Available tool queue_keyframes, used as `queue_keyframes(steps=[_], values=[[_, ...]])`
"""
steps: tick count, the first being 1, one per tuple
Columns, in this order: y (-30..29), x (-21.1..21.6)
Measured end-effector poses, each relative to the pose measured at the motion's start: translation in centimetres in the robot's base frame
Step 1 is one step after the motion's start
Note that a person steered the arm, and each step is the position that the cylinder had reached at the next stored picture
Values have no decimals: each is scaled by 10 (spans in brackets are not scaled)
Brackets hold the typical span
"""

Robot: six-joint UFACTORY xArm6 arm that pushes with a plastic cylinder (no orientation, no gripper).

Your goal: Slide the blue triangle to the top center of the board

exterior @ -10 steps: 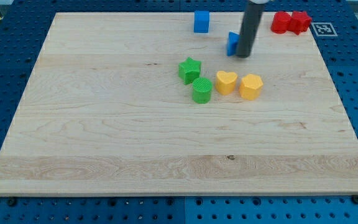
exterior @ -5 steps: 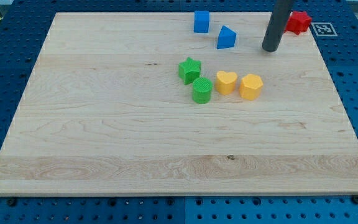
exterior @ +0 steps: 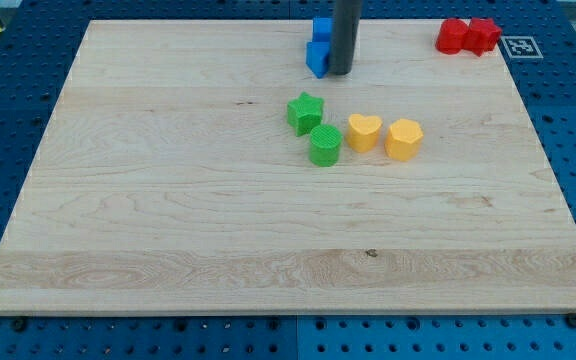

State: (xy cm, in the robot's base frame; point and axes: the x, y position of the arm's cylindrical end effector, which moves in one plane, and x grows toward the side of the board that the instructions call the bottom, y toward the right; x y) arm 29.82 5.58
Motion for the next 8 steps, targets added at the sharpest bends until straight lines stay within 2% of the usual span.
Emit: queue_keyframes(steps=[1, 4, 6, 8], values=[[-29, -3], [-65, -19], [-87, -57], [-104, -55]])
